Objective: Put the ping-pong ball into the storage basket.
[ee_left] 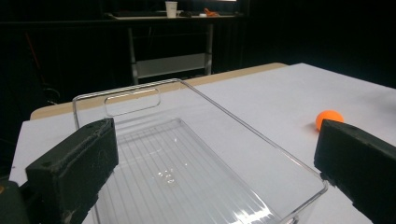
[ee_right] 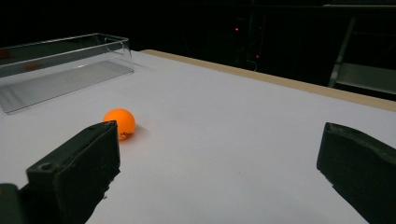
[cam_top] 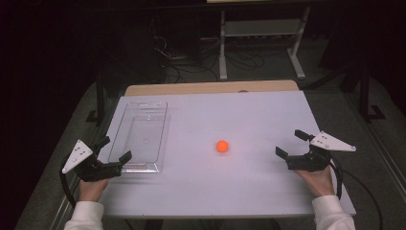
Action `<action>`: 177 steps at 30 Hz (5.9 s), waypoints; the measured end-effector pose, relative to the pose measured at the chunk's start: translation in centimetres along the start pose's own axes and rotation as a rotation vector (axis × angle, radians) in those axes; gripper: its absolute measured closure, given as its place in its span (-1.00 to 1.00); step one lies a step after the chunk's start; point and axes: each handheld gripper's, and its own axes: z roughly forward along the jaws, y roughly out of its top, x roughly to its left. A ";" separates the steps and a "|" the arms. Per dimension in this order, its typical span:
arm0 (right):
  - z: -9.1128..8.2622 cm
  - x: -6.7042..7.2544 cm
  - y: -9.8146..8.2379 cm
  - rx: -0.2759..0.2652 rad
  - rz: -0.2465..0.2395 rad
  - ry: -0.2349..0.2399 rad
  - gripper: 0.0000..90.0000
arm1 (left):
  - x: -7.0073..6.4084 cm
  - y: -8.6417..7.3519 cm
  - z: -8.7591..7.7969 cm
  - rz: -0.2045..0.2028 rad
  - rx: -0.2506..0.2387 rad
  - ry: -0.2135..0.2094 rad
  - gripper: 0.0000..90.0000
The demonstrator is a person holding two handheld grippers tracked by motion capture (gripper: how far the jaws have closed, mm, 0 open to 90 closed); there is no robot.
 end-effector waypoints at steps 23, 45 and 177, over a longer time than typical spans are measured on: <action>0.0 0.1 0.0 0.004 -0.001 0.009 -1.00 | -0.7 2.6 1.4 0.067 0.048 -0.056 -1.00; -0.1 0.1 0.0 0.004 -0.004 0.005 -1.00 | -0.6 5.0 2.6 0.129 0.100 -0.079 -1.00; 0.5 0.6 -0.1 0.047 -0.033 0.041 -1.00 | -6.9 11.5 16.3 0.406 0.397 -0.338 -1.00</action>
